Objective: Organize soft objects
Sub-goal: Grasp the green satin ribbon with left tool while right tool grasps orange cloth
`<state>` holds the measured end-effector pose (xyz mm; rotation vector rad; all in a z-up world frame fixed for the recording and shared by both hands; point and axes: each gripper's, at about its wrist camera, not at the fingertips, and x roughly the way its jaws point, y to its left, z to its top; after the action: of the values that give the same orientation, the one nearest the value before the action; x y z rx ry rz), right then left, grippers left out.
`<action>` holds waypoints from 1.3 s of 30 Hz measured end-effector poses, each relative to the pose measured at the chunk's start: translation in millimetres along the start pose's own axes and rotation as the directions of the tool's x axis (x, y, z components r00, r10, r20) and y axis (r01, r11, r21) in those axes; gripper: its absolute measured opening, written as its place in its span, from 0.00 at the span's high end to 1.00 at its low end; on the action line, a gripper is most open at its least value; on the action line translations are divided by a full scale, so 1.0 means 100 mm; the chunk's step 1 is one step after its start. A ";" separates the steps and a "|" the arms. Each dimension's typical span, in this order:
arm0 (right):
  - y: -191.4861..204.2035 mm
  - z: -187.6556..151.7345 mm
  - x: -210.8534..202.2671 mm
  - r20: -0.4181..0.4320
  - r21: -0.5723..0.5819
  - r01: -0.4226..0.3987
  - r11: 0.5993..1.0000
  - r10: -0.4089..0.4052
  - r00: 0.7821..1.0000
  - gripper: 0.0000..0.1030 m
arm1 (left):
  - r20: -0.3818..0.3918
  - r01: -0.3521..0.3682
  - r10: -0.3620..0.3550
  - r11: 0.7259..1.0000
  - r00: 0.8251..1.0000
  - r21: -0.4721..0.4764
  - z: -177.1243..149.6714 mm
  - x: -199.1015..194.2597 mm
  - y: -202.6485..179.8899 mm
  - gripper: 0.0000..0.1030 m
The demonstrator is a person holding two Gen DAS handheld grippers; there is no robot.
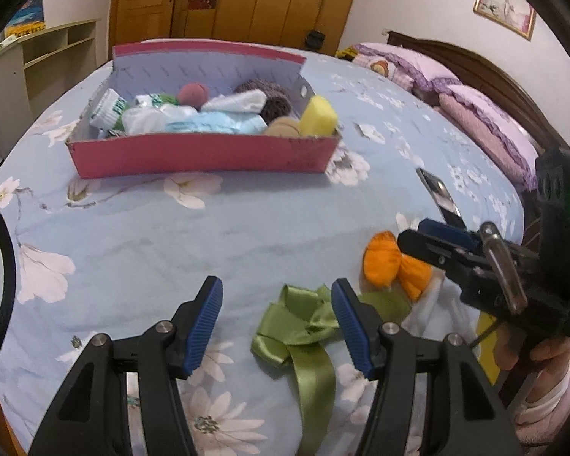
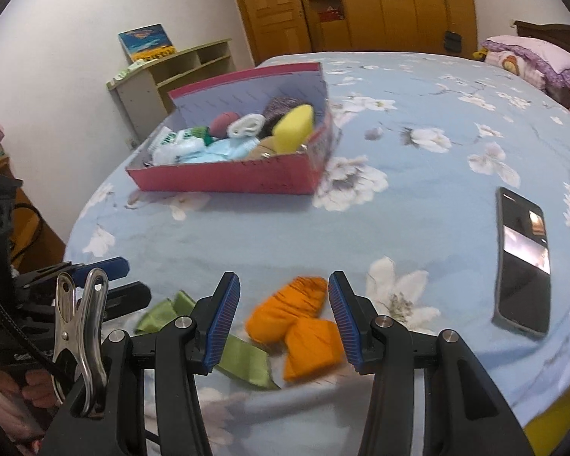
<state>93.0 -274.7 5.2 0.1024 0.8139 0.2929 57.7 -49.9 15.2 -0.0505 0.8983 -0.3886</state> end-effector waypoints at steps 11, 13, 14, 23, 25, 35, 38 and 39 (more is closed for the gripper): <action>-0.10 -0.12 0.09 -0.021 0.016 0.032 0.999 -0.031 0.999 0.51 | -0.098 -0.001 0.004 1.000 0.995 0.030 -0.14 0.24 -0.10 0.39; -0.10 -0.14 0.13 -0.033 0.018 0.026 0.999 -0.026 0.999 0.51 | -0.110 0.002 0.002 0.999 0.994 0.036 -0.16 0.27 -0.12 0.39; -0.10 -0.15 0.15 -0.040 0.018 0.023 1.000 -0.022 0.999 0.51 | -0.116 0.005 0.000 0.999 0.993 0.040 -0.16 0.28 -0.13 0.39; -0.12 -0.20 0.24 -0.062 0.037 -0.006 0.999 0.009 0.998 0.51 | -0.127 -0.002 0.011 0.998 0.992 0.068 -0.18 0.33 -0.20 0.39; -0.12 -0.21 0.26 -0.064 0.039 -0.014 0.999 0.017 0.998 0.51 | -0.126 -0.004 0.014 0.997 0.992 0.079 -0.18 0.34 -0.22 0.39; -0.11 -0.23 0.24 -0.044 0.055 -0.069 0.996 0.071 0.996 0.70 | -0.120 0.026 -0.014 0.995 0.993 0.097 -0.19 0.34 -0.26 0.69; -0.09 -0.23 0.21 -0.028 0.047 -0.072 0.996 0.073 0.997 0.75 | -0.115 0.030 -0.020 0.996 0.993 0.086 -0.19 0.33 -0.24 0.77; -0.09 -0.23 0.20 -0.022 0.046 -0.071 0.996 0.072 0.997 0.75 | -0.114 0.030 -0.021 0.996 0.993 0.082 -0.18 0.32 -0.23 0.80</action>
<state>91.1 -277.8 -25.8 0.1708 0.8415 0.3443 54.4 -80.8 -15.7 0.0373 0.9929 -0.4562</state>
